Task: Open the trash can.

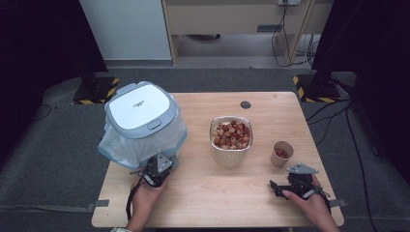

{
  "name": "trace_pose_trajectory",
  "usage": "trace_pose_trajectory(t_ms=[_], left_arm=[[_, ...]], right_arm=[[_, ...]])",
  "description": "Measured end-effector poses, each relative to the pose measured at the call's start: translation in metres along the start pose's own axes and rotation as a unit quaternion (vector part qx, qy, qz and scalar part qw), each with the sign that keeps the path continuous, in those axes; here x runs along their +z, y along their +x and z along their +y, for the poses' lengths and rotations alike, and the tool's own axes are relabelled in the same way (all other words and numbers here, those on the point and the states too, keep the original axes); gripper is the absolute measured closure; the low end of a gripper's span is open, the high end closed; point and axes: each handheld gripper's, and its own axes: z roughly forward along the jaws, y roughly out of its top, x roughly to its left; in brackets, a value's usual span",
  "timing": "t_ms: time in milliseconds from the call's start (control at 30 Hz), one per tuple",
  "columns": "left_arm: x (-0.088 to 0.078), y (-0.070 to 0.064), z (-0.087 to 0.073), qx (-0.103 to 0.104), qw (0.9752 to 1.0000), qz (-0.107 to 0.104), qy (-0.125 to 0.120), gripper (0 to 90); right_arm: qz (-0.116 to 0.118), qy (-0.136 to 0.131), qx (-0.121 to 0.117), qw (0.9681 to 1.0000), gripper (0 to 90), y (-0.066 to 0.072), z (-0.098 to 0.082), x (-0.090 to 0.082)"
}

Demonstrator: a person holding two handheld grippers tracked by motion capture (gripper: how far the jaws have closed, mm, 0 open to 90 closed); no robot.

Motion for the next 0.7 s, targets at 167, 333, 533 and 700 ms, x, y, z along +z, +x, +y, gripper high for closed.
trace_pose_trajectory(t_ms=[167, 333, 533, 700], left_arm=[[0.001, -0.003, 0.0, 0.007, 0.9999, 0.01, 0.004, 89.6], [0.003, -0.006, -0.002, 0.0, 0.9998, 0.017, 0.008, 89.7], [0.005, -0.007, -0.002, -0.004, 0.9997, 0.019, 0.012, 89.8], [0.009, -0.011, -0.003, 0.007, 0.9994, 0.025, 0.024, 89.8]], right_arm=[[0.0, 0.0, 0.0, 1.0, 1.3, 0.0, 0.0, 0.0], [0.0, 0.0, 0.001, 1.0, 1.3, 0.001, 0.0, 0.0], [0.0, 0.0, 0.002, 1.0, 1.3, 0.001, 0.0, 0.0], [-0.002, -0.002, 0.0, 1.0, 1.2, 0.001, 0.0, 0.0]])
